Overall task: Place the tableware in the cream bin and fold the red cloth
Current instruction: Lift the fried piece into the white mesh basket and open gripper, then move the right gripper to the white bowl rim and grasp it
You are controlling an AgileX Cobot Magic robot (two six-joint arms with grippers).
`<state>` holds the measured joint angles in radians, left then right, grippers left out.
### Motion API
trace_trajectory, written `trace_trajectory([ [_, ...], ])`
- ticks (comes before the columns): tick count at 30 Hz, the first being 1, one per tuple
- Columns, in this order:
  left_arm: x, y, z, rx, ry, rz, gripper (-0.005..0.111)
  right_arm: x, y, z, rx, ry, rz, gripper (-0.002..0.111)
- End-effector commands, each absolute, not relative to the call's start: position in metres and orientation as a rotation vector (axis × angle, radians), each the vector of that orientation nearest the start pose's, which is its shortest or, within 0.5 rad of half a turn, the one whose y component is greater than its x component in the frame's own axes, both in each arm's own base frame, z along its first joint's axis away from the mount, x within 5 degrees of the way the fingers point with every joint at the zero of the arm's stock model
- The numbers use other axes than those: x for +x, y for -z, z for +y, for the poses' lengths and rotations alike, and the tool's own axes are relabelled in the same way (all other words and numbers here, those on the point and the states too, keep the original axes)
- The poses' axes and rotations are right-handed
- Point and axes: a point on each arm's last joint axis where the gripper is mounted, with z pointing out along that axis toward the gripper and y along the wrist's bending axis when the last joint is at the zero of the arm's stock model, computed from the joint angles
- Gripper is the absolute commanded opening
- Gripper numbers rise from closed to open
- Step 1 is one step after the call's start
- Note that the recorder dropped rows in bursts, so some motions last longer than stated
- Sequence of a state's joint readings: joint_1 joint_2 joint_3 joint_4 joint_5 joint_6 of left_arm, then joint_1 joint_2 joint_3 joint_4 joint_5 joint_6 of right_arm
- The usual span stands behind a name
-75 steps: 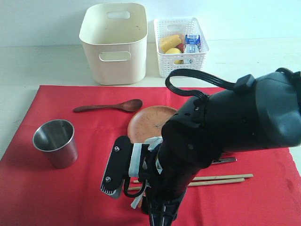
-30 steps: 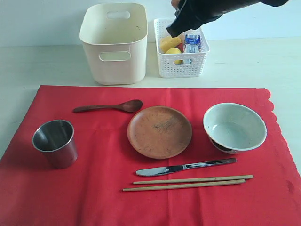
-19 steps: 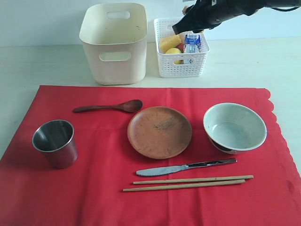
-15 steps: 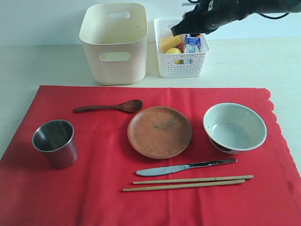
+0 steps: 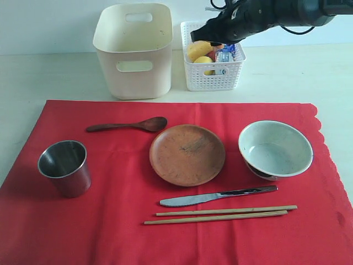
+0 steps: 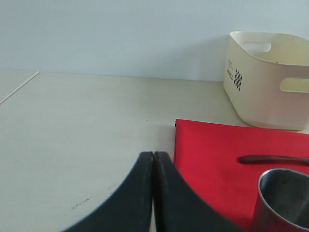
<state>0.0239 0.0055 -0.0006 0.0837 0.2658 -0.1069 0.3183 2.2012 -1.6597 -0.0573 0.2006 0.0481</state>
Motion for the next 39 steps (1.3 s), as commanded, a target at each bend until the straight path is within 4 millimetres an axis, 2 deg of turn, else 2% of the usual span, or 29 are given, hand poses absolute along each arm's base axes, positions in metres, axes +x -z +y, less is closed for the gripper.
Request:
trace_trajectory([
  [1,0.055,-0.189,0.003,-0.059,-0.008,1.747,0.003,0.484,-0.19,0.157,-0.321,-0.181,2.149,0.046],
  [9,0.055,-0.189,0.003,-0.059,-0.008,1.747,0.003,0.483,-0.192,0.157,-0.279,-0.212,2.161,0.071],
  [14,0.055,-0.189,0.003,-0.059,-0.008,1.747,0.003,0.474,-0.207,0.154,-0.279,-0.209,2.221,0.071],
  [24,0.055,-0.189,0.003,-0.059,-0.008,1.747,0.003,0.447,-0.262,0.145,-0.301,-0.188,2.291,0.07],
  [28,0.055,-0.189,0.003,-0.059,-0.008,1.747,0.003,0.433,-0.281,0.14,-0.324,-0.163,2.333,0.061],
  [39,0.055,-0.189,0.003,-0.059,-0.008,1.747,0.003,0.4,-0.318,0.128,-0.406,-0.106,2.428,0.012],
])
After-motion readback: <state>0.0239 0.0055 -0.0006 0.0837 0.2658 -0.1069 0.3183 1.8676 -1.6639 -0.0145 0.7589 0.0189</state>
